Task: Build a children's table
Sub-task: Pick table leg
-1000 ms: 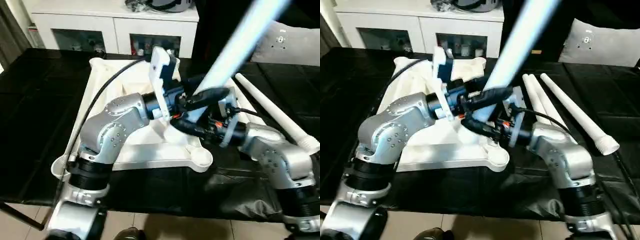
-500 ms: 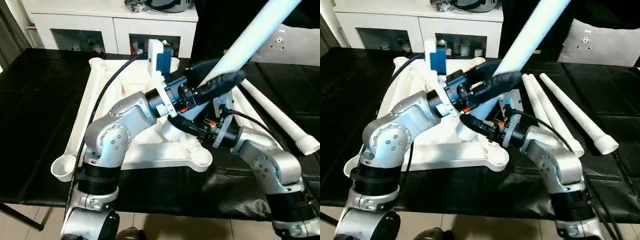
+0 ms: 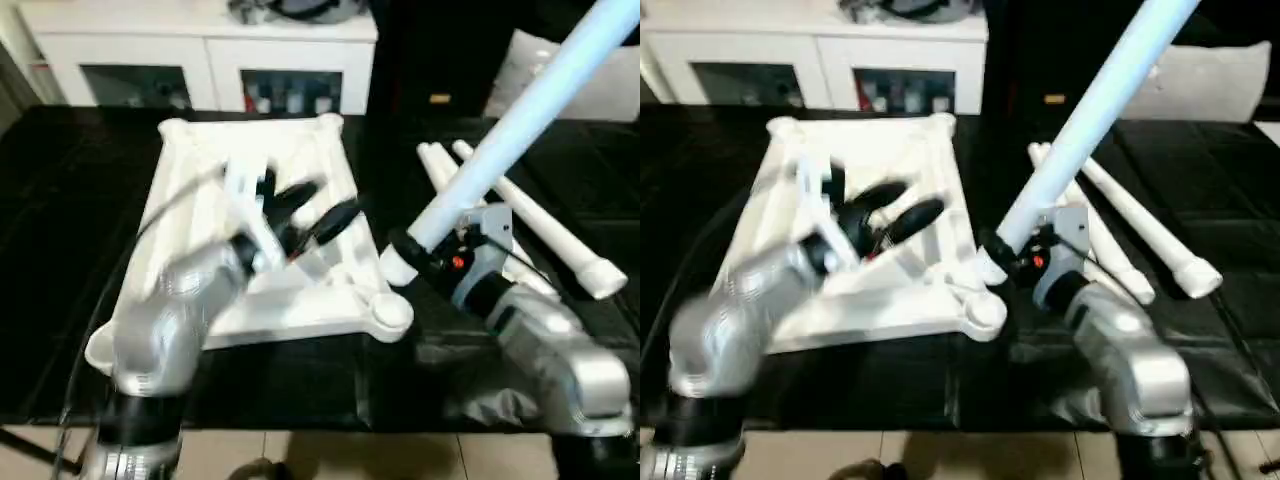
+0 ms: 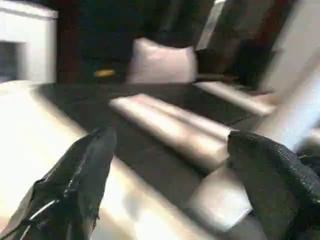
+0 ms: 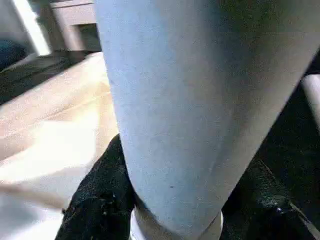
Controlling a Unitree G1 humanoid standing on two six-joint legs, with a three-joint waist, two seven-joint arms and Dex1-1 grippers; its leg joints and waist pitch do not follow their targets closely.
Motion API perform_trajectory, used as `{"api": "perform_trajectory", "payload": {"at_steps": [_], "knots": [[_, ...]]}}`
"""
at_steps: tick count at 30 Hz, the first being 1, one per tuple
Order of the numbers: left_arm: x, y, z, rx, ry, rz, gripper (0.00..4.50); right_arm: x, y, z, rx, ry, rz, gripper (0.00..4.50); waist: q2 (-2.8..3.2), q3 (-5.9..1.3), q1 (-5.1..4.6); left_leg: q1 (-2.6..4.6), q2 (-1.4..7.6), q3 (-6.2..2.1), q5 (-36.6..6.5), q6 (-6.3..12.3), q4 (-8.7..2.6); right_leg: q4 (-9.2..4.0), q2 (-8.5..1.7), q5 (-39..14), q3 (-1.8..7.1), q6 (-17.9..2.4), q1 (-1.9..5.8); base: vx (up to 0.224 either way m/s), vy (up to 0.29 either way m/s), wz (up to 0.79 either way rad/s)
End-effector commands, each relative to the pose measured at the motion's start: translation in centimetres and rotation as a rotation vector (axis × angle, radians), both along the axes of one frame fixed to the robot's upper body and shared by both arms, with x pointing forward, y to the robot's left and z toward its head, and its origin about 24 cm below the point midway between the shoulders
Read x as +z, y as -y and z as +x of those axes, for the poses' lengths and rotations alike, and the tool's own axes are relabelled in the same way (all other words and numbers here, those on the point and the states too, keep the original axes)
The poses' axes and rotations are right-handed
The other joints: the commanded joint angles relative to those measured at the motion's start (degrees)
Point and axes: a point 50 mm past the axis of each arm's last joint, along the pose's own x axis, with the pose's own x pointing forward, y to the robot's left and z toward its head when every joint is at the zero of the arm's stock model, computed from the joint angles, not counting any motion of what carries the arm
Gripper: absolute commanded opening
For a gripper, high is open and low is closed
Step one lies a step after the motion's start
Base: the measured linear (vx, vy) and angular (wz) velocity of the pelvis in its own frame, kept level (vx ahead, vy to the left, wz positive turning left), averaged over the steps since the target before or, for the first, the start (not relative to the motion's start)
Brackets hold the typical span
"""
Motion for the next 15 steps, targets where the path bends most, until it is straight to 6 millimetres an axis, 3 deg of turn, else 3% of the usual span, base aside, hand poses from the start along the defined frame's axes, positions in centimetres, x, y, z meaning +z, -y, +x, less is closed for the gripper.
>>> {"api": "perform_trajectory", "payload": {"at_steps": [1, 3, 4, 5, 6, 7, 8, 9, 10, 11, 12, 13, 14, 15], "knots": [[-0.2, -0.5, 0.0, 0.063, 0.024, 0.048, 4.08, 0.4, 0.6, 0.0, -0.086, 0.032, -0.019, 1.91, -0.14, -3.23, -0.21, 2.89, 6.87, -3.99, -23.74, -7.85, -5.63, -4.68, -4.05, -12.73, 2.64, -8.16, -0.04, 0.0, 0.0, 0.0], [-0.4, -0.6, 0.0, 0.081, 0.027, 0.054, 4.08, 0.4, 0.7, 0.0, -0.105, 0.026, -0.017, 1.91, -0.04, -3.22, -0.21, 3.12, 6.91, -3.97, -24.48, -7.79, -5.64, -4.72, -3.97, -12.47, 2.67, -8.21, -0.19, 0.0, 0.0, 0.0], [-0.6, -0.8, 0.0, 0.105, 0.014, 0.058, 4.08, 0.4, 0.8, -0.1, -0.117, 0.024, -0.014, 1.91, -0.48, -3.22, -0.25, 3.12, 6.98, -4.02, -24.48, -7.81, -5.65, -4.65, -3.88, -12.3, 2.61, -8.19, -0.14, 0.0, 0.0, 0.0], [-0.7, -0.8, 0.0, 0.119, 0.018, 0.08, 4.08, 0.5, 0.8, -0.3, -0.124, 0.025, -0.013, 1.91, 0.17, -3.23, -0.22, 3.55, 7.47, -4.68, -25.09, -9.86, -6.04, -4.19, -2.86, -10.66, 2.26, -7.59, -0.24, 0.0, 0.0, 0.0], [-0.8, -0.7, -0.1, 0.11, 0.032, 0.108, 4.08, 0.5, 0.7, -0.4, -0.125, 0.026, -0.014, 1.91, 0.06, -3.32, -0.66, 4.21, 8.94, -6.09, -27.04, -13.01, -6.77, -3.34, -1.32, -7.55, 1.56, -6.27, -0.14, 0.0, 0.0, 0.0], [-0.8, -0.4, -0.2, 0.101, 0.049, 0.133, 4.08, 0.4, 0.6, -0.5, -0.113, 0.024, -0.021, 1.91, 0.53, -3.31, -1.37, 4.66, 11.08, -7.93, -29.28, -15.51, -8.09, -1.98, -0.23, -4.74, 0.73, -4.72, -0.29, 0.0, 0.0, 0.0], [-0.9, -0.4, -0.2, 0.105, 0.042, 0.125, 4.08, 0.3, 0.5, -0.5, -0.104, 0.023, -0.022, 1.91, 0.93, -3.32, -1.49, 4.88, 12.45, -8.9, -30.71, -16.14, -8.99, -1.0, -0.03, -4.27, 0.36, -3.98, -0.39, -0.003, -0.065, 0.1], [-1.3, -0.5, -0.1, 0.141, 0.01, 0.1, 4.08, 0.3, 0.3, -0.5, -0.087, 0.022, -0.011, 1.91, 1.26, -3.26, -1.92, 4.85, 14.11, -9.81, -32.2, -15.29, -10.38, 0.91, 0.15, -3.74, 0.01, -2.59, -0.65, -0.003, -0.065, 0.1], [-1.3, -0.5, 0.0, 0.148, 0.008, 0.101, 4.08, 0.4, 0.2, -0.4, -0.089, 0.023, -0.008, 1.91, 0.99, -3.25, -2.15, 4.18, 13.85, -9.34, -32.56, -11.97, -10.64, 1.37, -0.22, -3.47, 0.07, -2.07, -0.15, -0.022, -0.105, 0.08], [-1.3, -0.5, 0.0, 0.148, 0.007, 0.102, 4.08, 0.4, 0.2, -0.4, -0.087, 0.024, -0.003, 1.91, 0.68, -3.05, -2.05, 3.65, 13.24, -8.76, -33.36, -10.39, -10.67, 0.75, -0.69, -3.92, 0.38, -2.4, 0.05, -0.019, -0.064, 0.02], [-1.5, -0.6, 0.0, 0.15, 0.002, 0.108, 4.08, 0.7, 0.2, -0.3, -0.08, 0.032, 0.027, 1.91, -1.02, -2.87, -1.83, 2.6, 8.83, -6.05, -34.2, -7.34, -7.3, -3.91, -2.68, -8.1, 2.31, -4.43, -0.25, -0.037, -0.149, 0.01], [-1.6, -0.6, 0.0, 0.15, -0.004, 0.115, 4.08, 1.0, 0.2, -0.2, -0.077, 0.037, 0.047, 1.91, -2.71, -2.93, -0.35, 1.52, 3.2, -2.99, -21.53, -4.65, -0.71, -7.74, -6.59, -24.73, 3.37, -4.13, -0.04, -0.049, -0.165, -0.07], [-1.9, -0.6, 0.1, 0.141, -0.001, 0.173, 4.08, 1.0, 0.6, -0.1, -0.097, 0.026, 0.041, 1.91, -3.4, -2.97, 0.43, 0.94, 3.12, -2.98, -12.87, -2.85, 0.99, -8.91, -7.93, -32.49, 4.44, -0.72, 0.25, -0.049, -0.165, -0.07], [-2.1, -0.7, 0.1, 0.135, 0.001, 0.2, 4.08, 1.0, 0.8, -0.1, -0.101, 0.025, 0.031, 1.91, -3.12, -2.82, 1.16, -0.62, 3.85, -3.95, -5.21, -1.82, 0.94, -8.55, -8.02, -39.55, 5.17, 3.62, 0.84, -0.055, -0.132, -0.19]]}}
